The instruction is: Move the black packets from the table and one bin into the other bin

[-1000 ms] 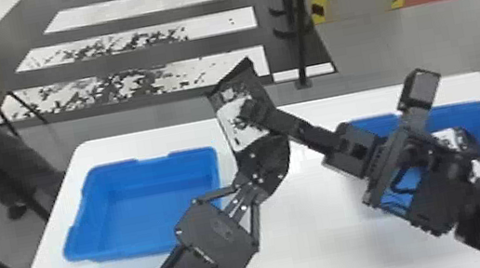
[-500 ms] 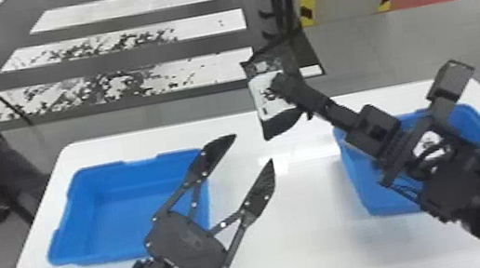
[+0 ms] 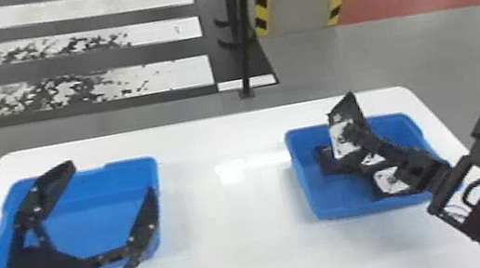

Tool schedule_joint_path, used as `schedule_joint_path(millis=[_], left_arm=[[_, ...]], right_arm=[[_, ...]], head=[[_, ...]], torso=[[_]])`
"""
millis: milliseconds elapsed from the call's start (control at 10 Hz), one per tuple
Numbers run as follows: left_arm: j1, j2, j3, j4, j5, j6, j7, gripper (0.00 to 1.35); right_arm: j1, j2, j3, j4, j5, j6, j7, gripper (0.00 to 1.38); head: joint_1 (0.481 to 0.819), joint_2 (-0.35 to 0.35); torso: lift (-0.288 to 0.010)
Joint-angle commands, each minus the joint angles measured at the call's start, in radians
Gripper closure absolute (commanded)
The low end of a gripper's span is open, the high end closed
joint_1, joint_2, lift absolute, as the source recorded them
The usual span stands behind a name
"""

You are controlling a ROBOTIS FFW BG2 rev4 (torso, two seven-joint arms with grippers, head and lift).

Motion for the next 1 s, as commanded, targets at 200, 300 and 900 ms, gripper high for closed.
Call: schedule_joint_path(millis=[200,300,900], left_arm=[[-0.007,-0.007,0.007,0.000,0.016,-0.006,0.000,0.12],[-0.012,-0.007,0.007,0.000,0.016,-0.006,0.000,0.12],[0.113,-0.060,0.032,-0.039,0.266,0.048,0.115,0.12]], right_arm=[[-0.039,-0.013,-0.030,0.069,0.123,0.065,-0.008,1.19],[-0.022,-0.015,-0.030,0.049,0.135,0.053,0.010,0.59],[0.439,0.125,-0.062,-0.456,0.306,-0.433,-0.038,0.30]], head=[[0.695,-0.168],[0.695,-0.174],[0.695,-0.132]], torso=[[-0.110],[-0.110],[-0.110]])
